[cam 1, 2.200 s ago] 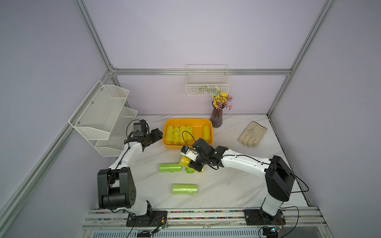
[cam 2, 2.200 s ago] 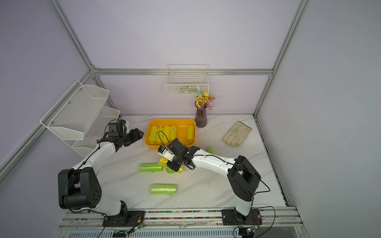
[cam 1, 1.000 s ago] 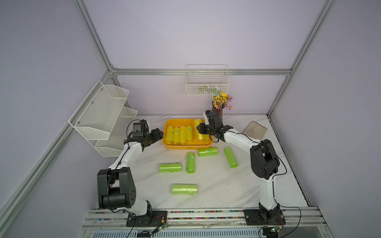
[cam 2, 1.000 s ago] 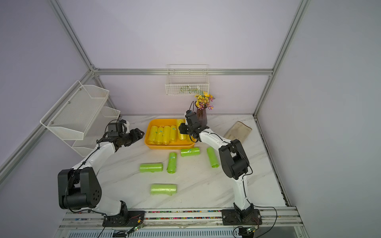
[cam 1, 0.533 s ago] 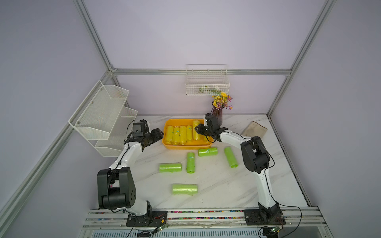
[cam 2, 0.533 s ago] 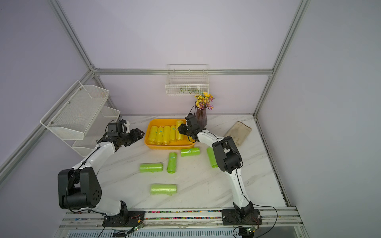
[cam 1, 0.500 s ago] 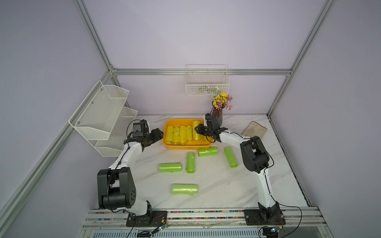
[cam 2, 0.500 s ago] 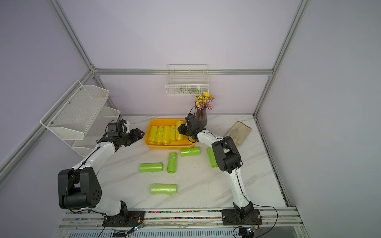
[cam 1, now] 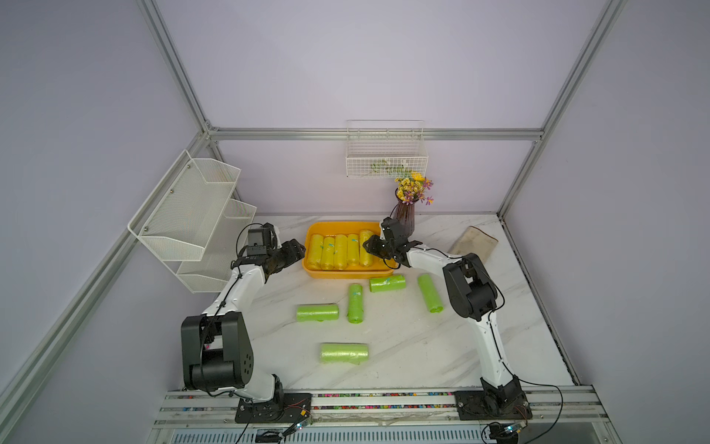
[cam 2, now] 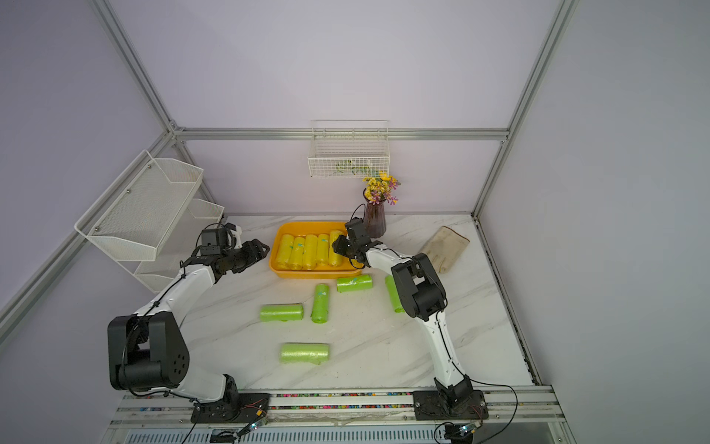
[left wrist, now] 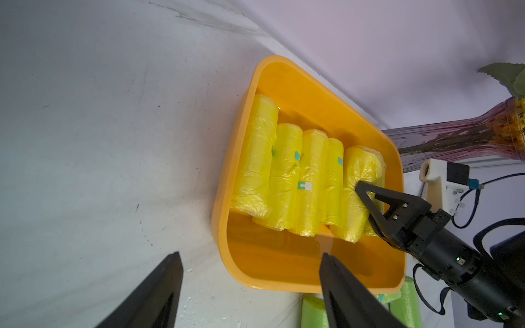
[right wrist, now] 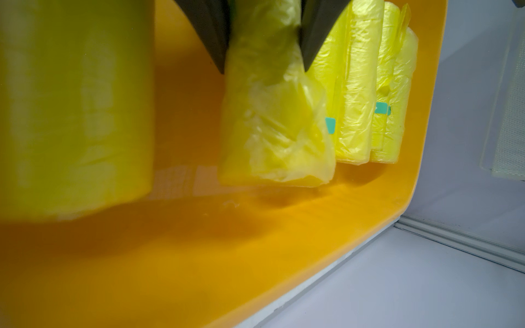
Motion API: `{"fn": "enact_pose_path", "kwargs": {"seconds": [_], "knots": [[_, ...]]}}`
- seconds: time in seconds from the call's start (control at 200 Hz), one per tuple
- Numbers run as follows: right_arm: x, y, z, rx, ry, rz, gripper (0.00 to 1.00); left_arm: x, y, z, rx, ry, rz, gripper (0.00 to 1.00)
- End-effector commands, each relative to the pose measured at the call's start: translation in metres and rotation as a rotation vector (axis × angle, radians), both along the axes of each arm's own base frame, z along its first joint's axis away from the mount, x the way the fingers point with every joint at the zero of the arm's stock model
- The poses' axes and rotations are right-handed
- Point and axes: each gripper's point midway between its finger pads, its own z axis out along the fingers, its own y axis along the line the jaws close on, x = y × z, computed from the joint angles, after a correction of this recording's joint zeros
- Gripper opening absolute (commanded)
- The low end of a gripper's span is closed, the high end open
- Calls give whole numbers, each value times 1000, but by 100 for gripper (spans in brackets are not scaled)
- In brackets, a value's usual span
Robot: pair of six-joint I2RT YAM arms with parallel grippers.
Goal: Put the roll of trash bags into the storage box
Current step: Place the roll of trash bags in the storage box.
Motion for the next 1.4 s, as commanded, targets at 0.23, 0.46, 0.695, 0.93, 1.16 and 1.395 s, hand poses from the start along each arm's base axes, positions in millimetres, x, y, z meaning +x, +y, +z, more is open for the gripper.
{"fn": "enact_pose_path", "kwargs": {"seconds": [0.23,0.46,0.695,0.93,1.16,1.395], "knots": [[6,-2,23,33,-56,-22,39,3,0,10,-14,-40,-7,76],[4,-4,34,26,-71,-14,47,0,0,10,-12,-41,-7,77],[0,-11,47,15,-97,-21,57,-4,1,10,-8,-41,-2,77],[-9,-19,88,16,-177,-11,60,-3,2,12,-1,-42,2,77],[-24,-25,125,-26,-252,39,63,0,2,13,-5,-41,1,78],[-79,-60,101,-176,-210,105,65,0,1,10,-3,-36,-5,80]]}}
